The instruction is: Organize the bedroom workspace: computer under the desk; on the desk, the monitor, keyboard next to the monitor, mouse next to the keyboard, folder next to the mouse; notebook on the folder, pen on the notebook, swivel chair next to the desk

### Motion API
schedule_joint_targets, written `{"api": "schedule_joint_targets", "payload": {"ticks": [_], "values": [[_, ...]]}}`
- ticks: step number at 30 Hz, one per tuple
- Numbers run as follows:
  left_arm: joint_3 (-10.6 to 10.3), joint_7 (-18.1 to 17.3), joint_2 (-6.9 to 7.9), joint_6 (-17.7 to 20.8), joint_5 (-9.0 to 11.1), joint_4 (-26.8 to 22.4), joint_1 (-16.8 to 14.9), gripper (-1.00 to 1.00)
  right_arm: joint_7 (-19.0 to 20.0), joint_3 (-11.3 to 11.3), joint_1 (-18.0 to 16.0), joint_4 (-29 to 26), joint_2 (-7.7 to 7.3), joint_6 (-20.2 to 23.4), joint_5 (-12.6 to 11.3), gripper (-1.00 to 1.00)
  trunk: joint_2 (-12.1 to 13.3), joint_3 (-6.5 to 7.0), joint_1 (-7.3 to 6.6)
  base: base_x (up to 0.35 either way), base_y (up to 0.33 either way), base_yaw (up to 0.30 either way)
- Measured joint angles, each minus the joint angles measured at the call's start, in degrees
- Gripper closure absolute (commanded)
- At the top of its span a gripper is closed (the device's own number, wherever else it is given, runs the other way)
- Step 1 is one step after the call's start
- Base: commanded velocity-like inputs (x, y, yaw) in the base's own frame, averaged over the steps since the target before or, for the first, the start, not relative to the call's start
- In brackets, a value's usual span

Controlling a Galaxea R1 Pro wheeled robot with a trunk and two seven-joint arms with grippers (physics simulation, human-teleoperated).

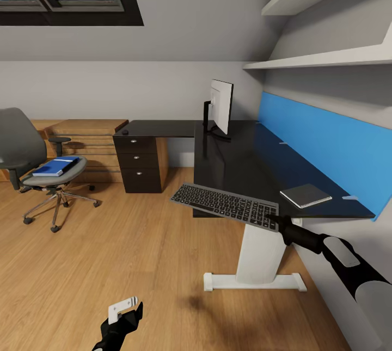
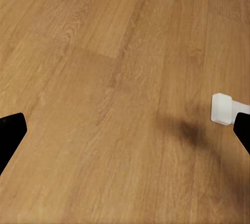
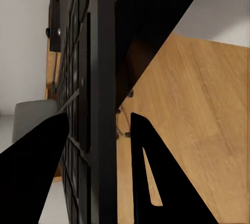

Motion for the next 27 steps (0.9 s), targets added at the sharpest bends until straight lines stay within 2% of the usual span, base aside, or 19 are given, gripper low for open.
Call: {"api": "schedule_joint_targets", "payload": {"ticks": [9,16,19,27], "values": [[0.0,0.0,0.07,-0.02,-0.01,0.0,0.0,-1.0,0.0,-0.01,0.0,0.0,0.0,0.02,0.01,1.0,0.0,0.0,0.0,0.0,0.0,0.0],[0.0,0.11,0.09,0.07,0.16,0.03,0.0,-1.0,0.0,0.01,0.0,-0.11,0.0,0.03,-0.04,1.0,2.79,1.25,-1.53,0.0,0.0,0.0],[0.0,0.22,0.06,0.04,0.17,0.08,0.0,-1.0,0.04,0.22,0.03,-2.45,0.04,-0.01,-0.17,1.0,4.0,1.79,-2.19,0.0,0.0,0.0],[0.0,0.26,0.0,0.0,0.18,0.09,0.0,-1.0,0.08,3.17,0.09,-6.67,0.53,-0.2,0.22,1.0,7.21,3.23,-3.95,0.0,0.0,0.0]]}}
